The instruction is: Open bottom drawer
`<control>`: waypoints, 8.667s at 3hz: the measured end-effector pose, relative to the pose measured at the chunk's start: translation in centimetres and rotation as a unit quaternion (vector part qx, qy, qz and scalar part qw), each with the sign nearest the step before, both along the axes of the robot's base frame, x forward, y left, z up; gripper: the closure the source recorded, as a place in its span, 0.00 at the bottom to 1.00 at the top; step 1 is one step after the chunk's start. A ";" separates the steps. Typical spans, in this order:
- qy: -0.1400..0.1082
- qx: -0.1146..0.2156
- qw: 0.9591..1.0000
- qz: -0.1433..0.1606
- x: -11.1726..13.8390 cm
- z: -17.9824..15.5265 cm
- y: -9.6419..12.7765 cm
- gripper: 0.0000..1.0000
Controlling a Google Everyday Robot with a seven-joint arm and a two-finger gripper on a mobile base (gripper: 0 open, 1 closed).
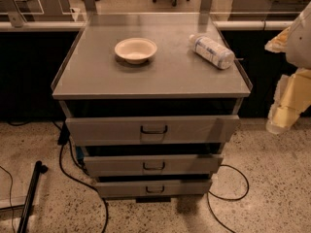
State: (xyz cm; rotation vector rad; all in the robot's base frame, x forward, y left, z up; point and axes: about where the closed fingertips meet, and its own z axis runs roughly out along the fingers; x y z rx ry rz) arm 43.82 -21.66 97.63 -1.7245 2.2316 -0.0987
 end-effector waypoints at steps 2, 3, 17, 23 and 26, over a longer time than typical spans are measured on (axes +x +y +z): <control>0.005 0.025 1.000 0.001 -0.1 -1.3 0.9 0.00; 0.006 0.079 0.997 0.023 -0.7 -5.0 2.6 0.00; -0.066 0.247 0.967 0.017 2.7 -55.5 5.2 0.00; -0.027 0.227 0.973 -0.029 8.6 -67.5 5.8 0.00; 0.000 0.289 0.956 0.049 9.1 -72.7 7.7 0.00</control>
Offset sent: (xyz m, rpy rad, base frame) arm -0.0029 0.0217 -0.0370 0.1303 0.0447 0.0056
